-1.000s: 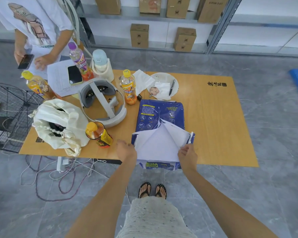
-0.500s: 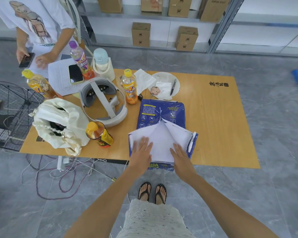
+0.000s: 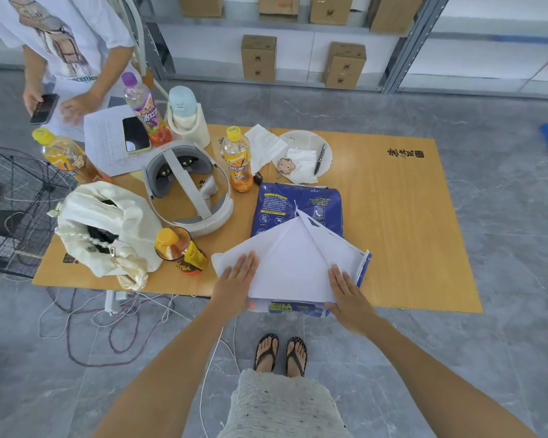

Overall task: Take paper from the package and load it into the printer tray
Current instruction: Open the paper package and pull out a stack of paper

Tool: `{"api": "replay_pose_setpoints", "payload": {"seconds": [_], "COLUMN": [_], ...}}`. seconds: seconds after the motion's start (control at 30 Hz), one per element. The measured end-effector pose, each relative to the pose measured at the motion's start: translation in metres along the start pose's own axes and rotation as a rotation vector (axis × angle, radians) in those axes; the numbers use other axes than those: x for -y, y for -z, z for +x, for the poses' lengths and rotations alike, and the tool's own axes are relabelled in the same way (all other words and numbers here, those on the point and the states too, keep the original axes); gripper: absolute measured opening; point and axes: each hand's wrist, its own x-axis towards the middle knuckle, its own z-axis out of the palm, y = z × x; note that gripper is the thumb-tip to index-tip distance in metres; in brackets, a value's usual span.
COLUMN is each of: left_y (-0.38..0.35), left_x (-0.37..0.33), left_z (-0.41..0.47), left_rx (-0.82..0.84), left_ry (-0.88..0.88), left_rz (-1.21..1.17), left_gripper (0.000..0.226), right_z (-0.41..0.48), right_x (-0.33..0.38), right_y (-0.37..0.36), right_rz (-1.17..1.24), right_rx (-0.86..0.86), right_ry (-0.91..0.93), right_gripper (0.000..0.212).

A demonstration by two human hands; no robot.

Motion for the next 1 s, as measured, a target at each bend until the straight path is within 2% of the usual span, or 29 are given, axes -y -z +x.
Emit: {"api": "replay_pose_setpoints", "payload": {"seconds": [0.07,0.13,0.23,0.3,0.43,0.5,0.63,0.8,1.0], "left_y": [-0.004,-0.004,-0.001,-0.004,-0.004,-0.001,0.006,0.012,0.013], "left_x": [-0.001,-0.004,-0.009,-0.009,-0.019,-0.026,-0.037,-0.037,-0.029], "left_z": [0.000,-0.001,-0.006,-0.008,-0.010,-0.008,-0.005,-0.004,-0.007], "left_rx": [-0.002,-0.022,-0.127,-0.170,-0.269,-0.299,-0.272,-0.265,-0.178], "left_ry": [-0.001,0.016,0.031,-0.007,-0.123,-0.160,-0.159,-0.158,-0.154], "left_rz": [0.010,0.023,0.008,0.050,0.188,0.224,0.237,0.265,0.265], "left_gripper": [0.116,0.113,0.103,0.099,0.065,0.058,0.058,0.040,0.048], "right_z": [0.002,0.001,-0.001,-0.003,0.000,0.001,-0.002,-0.005,-0.007], "right_x": [-0.005,-0.006,0.002,0.012,0.025,0.028,0.029,0.027,0.029], "right_y": [0.001,0.000,0.002,0.005,0.000,-0.005,-0.010,-0.007,-0.002], "right_rz": [-0.021,-0.035,-0.045,-0.088,-0.252,-0.277,-0.226,-0.172,-0.109], "right_rx": [0.029,0.022,-0.034,-0.144,-0.232,-0.252,-0.247,-0.251,-0.275], "right_ry": [0.008,0.008,-0.017,-0.019,0.010,0.073,0.093,0.085,0.071], "right_gripper": [0.076,0.075,0.072,0.068,0.058,0.057,0.065,0.063,0.050]}}
